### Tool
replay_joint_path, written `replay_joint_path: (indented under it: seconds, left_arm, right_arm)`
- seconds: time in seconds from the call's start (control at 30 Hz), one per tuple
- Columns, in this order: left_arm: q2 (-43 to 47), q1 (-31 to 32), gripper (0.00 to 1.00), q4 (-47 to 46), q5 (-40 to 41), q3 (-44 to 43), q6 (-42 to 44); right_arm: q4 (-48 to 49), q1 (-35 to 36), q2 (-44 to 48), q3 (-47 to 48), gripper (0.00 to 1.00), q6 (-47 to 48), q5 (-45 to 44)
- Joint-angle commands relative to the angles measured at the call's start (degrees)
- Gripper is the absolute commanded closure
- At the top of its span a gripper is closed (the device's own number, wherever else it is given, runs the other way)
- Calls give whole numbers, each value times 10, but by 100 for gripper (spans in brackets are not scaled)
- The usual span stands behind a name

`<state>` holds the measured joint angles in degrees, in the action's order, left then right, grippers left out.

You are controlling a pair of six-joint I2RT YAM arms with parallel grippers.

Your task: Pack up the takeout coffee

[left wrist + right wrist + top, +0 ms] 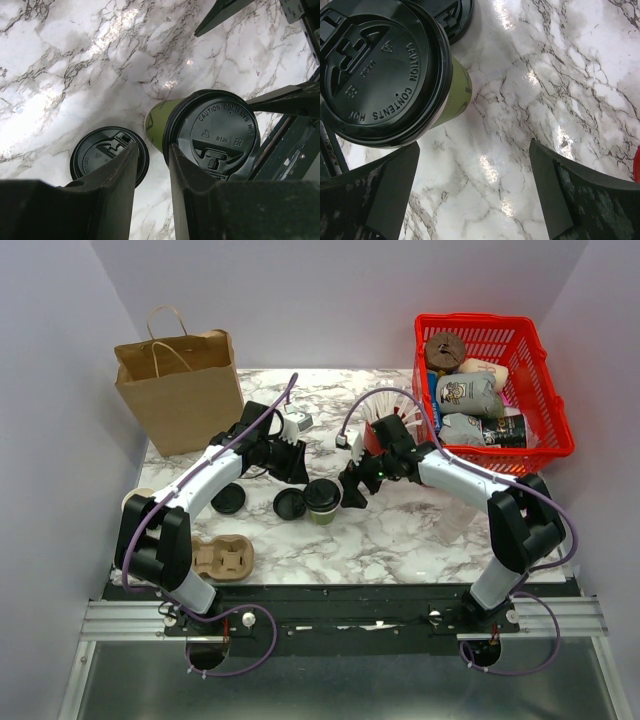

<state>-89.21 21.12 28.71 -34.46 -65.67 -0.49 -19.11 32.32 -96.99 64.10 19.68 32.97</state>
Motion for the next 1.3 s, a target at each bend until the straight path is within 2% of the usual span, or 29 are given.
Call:
replay_joint_path:
  seconds: [0.0, 0.27, 0.37, 0.5, 0.6, 0.7, 1.27]
  left_arm:
    - [14, 5, 60, 7, 16, -12, 2]
    - [18, 4, 59, 7, 10, -17, 1]
    - [18, 4, 59, 7, 10, -19, 1]
    - [18, 4, 59, 10, 6, -18, 2]
    - [19, 4, 59, 11, 3, -17, 1]
    - [21, 5, 59, 11, 0, -14, 0]
    - [25, 5, 59, 9, -12, -10, 1]
  right_arm:
    - [-69, -1, 5, 44, 0, 36, -5]
    - [-190, -7, 50, 96, 0, 91, 87]
    - [-196, -7, 33, 139, 0, 62, 123]
    - [-168, -7, -6, 187, 0, -23, 133]
    - [-150, -3, -35, 219, 0, -62, 116]
    - [-152, 0, -57, 234, 0, -62, 101]
    - [-170, 4, -90, 201, 1, -61, 59]
